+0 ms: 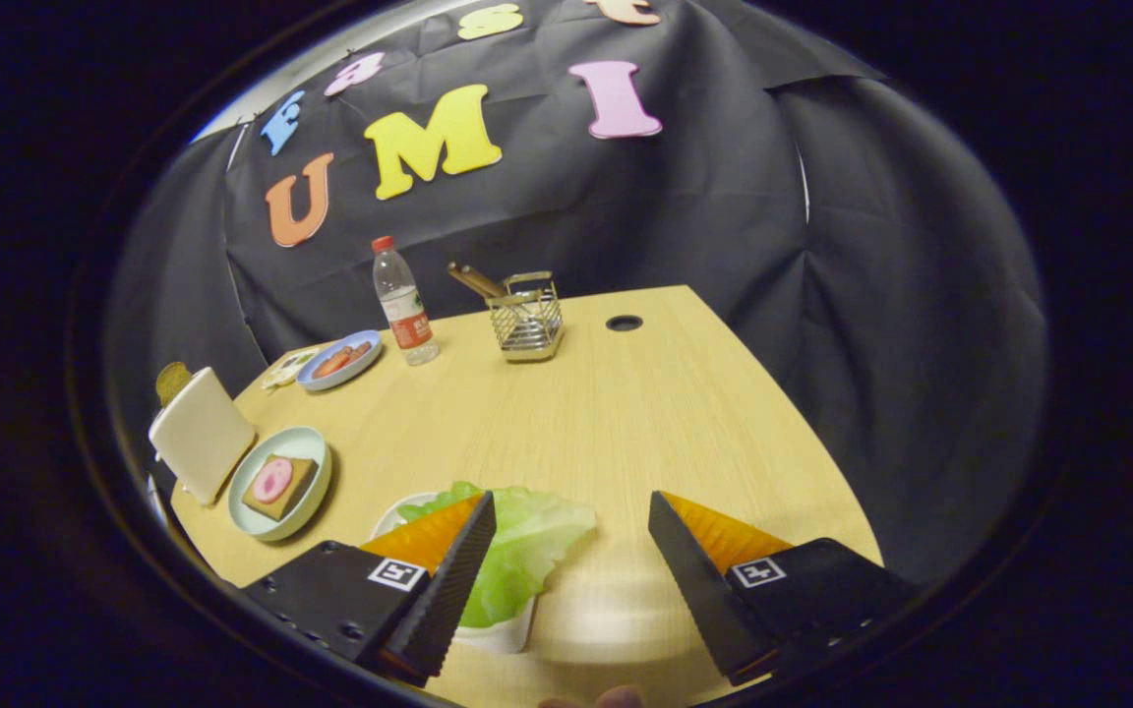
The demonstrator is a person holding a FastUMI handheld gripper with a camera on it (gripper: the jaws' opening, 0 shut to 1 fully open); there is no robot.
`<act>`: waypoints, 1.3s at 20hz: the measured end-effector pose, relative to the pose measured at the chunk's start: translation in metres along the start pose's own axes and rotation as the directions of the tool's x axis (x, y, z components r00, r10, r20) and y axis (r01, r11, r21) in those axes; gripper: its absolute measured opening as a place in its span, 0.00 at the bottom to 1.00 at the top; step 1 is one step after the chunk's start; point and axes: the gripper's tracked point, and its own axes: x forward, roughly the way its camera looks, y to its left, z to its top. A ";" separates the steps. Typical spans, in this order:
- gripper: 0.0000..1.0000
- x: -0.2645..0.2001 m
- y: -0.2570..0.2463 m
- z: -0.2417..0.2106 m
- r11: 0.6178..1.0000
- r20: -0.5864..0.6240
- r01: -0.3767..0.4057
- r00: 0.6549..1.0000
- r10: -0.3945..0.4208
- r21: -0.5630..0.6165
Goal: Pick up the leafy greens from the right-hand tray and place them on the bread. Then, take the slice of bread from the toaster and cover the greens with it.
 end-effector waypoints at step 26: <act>0.00 0.021 0.025 0.001 0.992 -0.068 -0.080 0.994 0.087 0.099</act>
